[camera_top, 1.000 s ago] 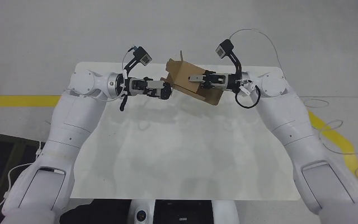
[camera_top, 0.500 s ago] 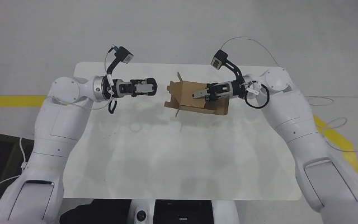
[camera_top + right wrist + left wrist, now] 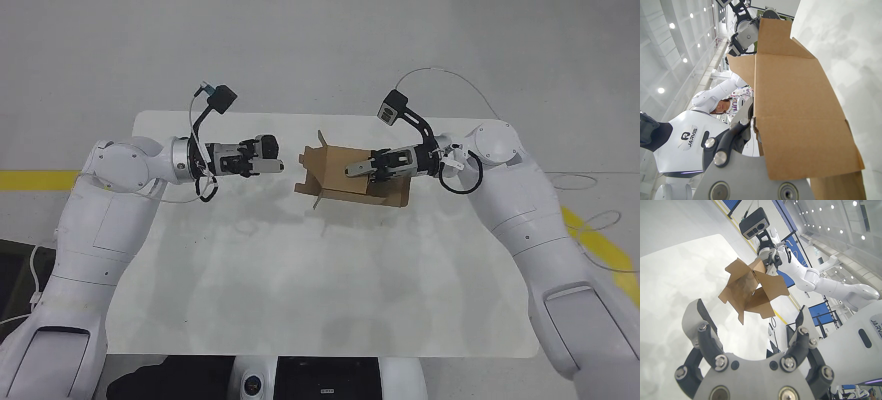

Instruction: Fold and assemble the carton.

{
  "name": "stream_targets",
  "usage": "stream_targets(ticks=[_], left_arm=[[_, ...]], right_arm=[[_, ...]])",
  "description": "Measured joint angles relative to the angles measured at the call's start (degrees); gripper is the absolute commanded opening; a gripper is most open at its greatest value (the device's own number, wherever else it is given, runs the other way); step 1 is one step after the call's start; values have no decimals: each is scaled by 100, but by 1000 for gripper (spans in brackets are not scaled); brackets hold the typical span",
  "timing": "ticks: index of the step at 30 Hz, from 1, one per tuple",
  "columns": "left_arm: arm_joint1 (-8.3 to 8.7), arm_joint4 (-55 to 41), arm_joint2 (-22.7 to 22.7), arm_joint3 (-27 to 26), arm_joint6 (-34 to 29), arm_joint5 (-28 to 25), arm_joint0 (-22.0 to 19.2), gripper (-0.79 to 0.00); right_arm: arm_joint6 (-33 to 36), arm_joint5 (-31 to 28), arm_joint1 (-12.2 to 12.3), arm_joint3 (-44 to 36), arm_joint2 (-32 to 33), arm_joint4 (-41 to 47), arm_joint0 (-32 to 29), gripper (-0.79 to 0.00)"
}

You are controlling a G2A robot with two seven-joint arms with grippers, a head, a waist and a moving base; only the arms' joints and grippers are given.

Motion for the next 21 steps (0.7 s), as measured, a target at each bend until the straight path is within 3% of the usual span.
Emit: stream_targets(ticks=[7, 14, 21], left_arm=[[3, 241, -9, -80, 241, -59, 56, 0], [-68, 1193, 58, 233, 1628, -1179, 219, 0], [-107, 2074, 160, 699, 2284, -2255, 76, 0]], right_arm=[[0, 0, 0, 0, 0, 0, 0, -785], [0, 0, 0, 0, 0, 0, 0, -785], [0, 0, 0, 0, 0, 0, 0, -785]])
